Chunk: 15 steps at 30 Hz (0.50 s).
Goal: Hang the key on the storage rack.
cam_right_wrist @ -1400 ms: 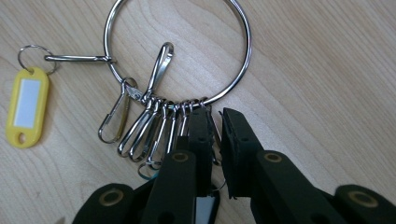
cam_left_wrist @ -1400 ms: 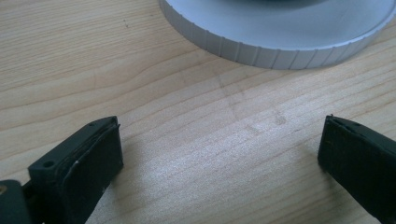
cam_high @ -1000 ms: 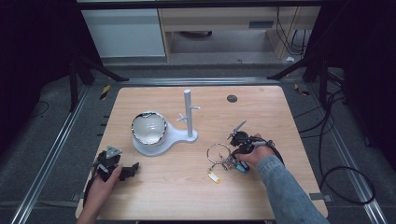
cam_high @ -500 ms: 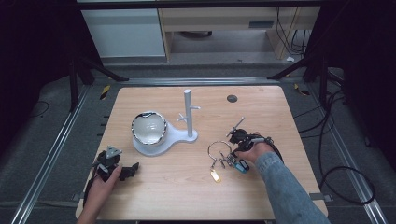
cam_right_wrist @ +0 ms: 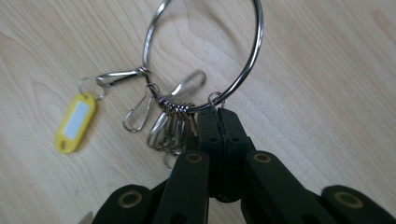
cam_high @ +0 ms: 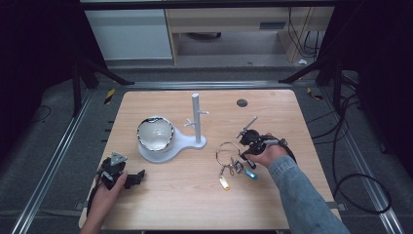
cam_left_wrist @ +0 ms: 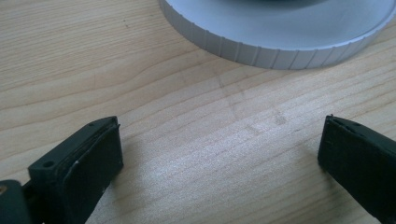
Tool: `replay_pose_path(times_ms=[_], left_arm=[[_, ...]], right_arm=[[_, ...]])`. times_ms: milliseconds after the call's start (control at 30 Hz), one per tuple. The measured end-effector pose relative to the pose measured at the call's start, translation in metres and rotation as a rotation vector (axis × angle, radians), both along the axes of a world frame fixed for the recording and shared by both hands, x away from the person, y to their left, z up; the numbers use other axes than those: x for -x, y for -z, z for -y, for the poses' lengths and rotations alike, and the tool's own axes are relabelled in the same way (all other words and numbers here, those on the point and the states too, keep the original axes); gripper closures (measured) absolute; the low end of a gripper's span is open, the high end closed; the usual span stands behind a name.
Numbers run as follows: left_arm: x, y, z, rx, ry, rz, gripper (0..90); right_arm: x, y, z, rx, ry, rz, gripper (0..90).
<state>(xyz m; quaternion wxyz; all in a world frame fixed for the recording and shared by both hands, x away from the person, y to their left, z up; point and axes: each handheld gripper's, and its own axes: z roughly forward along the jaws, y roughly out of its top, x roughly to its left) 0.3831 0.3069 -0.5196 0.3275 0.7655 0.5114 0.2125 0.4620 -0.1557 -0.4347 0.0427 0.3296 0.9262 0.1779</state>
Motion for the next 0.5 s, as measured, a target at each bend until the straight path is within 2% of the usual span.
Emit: replay_pose_path(times_ms=[33, 200, 500], left_arm=[[0.0, 0.0, 0.0, 0.0, 0.0, 0.0, 0.0], [0.0, 0.0, 0.0, 0.0, 0.0, 0.0, 0.0], [0.0, 0.0, 0.0, 0.0, 0.001, 0.0, 0.0]], right_arm=[[0.0, 0.0, 0.0, 0.0, 0.0, 0.0, 89.7], [0.0, -0.02, -0.006, -0.032, -0.023, 0.024, 89.9], [-0.001, -0.038, -0.016, -0.014, -0.046, 0.062, 90.0]])
